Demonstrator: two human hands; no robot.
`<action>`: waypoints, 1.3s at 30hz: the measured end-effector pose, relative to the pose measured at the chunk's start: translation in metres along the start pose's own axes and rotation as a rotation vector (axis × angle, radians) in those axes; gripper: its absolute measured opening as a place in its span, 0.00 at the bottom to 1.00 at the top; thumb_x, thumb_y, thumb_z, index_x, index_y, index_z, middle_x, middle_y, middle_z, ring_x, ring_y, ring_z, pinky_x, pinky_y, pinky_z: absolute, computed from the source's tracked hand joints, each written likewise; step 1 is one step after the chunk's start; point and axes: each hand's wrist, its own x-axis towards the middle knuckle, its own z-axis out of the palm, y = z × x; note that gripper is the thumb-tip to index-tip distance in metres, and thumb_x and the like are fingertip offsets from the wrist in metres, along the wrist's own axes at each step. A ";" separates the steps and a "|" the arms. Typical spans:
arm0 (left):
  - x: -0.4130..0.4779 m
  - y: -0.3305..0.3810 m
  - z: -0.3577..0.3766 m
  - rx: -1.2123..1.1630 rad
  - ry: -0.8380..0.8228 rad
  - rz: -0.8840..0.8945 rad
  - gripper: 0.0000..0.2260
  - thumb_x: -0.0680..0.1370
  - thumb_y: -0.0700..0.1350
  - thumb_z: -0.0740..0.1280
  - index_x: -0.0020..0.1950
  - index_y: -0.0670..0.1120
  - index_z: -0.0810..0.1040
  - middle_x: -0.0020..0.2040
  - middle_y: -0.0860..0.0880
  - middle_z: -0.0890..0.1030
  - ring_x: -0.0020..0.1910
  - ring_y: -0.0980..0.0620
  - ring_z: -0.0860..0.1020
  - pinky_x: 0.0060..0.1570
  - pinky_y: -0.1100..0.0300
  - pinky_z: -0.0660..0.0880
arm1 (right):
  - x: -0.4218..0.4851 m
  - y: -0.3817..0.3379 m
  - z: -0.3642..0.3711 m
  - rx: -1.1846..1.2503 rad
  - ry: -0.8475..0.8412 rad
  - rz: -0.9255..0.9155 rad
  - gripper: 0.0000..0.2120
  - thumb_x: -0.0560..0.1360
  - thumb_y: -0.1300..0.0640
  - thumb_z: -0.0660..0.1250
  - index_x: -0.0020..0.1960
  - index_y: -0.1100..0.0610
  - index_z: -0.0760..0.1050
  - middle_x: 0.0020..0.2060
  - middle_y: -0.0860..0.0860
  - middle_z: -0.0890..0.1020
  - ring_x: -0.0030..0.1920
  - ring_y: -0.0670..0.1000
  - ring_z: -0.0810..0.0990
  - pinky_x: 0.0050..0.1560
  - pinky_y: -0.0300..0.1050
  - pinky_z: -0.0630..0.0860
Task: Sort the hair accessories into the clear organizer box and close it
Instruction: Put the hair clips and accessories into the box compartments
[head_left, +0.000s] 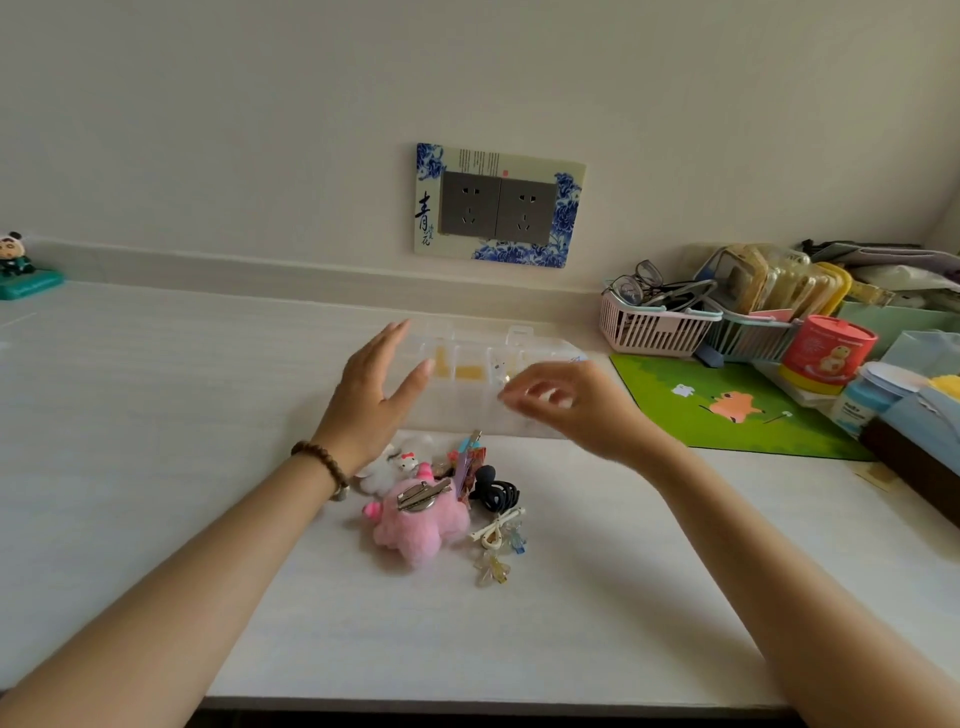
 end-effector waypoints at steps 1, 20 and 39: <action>0.000 -0.001 0.002 -0.018 -0.018 -0.032 0.26 0.76 0.61 0.57 0.72 0.53 0.62 0.75 0.51 0.59 0.73 0.55 0.55 0.72 0.56 0.52 | -0.007 -0.003 0.004 0.017 -0.125 0.002 0.07 0.73 0.52 0.68 0.49 0.52 0.80 0.45 0.43 0.83 0.43 0.44 0.80 0.45 0.40 0.78; 0.000 0.000 -0.013 0.264 -0.147 0.004 0.14 0.76 0.59 0.58 0.56 0.58 0.78 0.65 0.55 0.74 0.74 0.55 0.54 0.65 0.54 0.62 | -0.011 0.001 0.005 0.487 -0.084 0.032 0.12 0.65 0.55 0.73 0.48 0.55 0.78 0.44 0.50 0.84 0.46 0.49 0.83 0.52 0.42 0.79; -0.002 -0.010 -0.012 0.167 -0.158 0.037 0.24 0.74 0.62 0.55 0.70 0.60 0.61 0.68 0.56 0.69 0.73 0.56 0.54 0.67 0.54 0.60 | 0.055 0.004 0.015 -0.288 -0.039 -0.048 0.14 0.76 0.47 0.63 0.57 0.53 0.76 0.57 0.47 0.80 0.56 0.41 0.73 0.68 0.49 0.64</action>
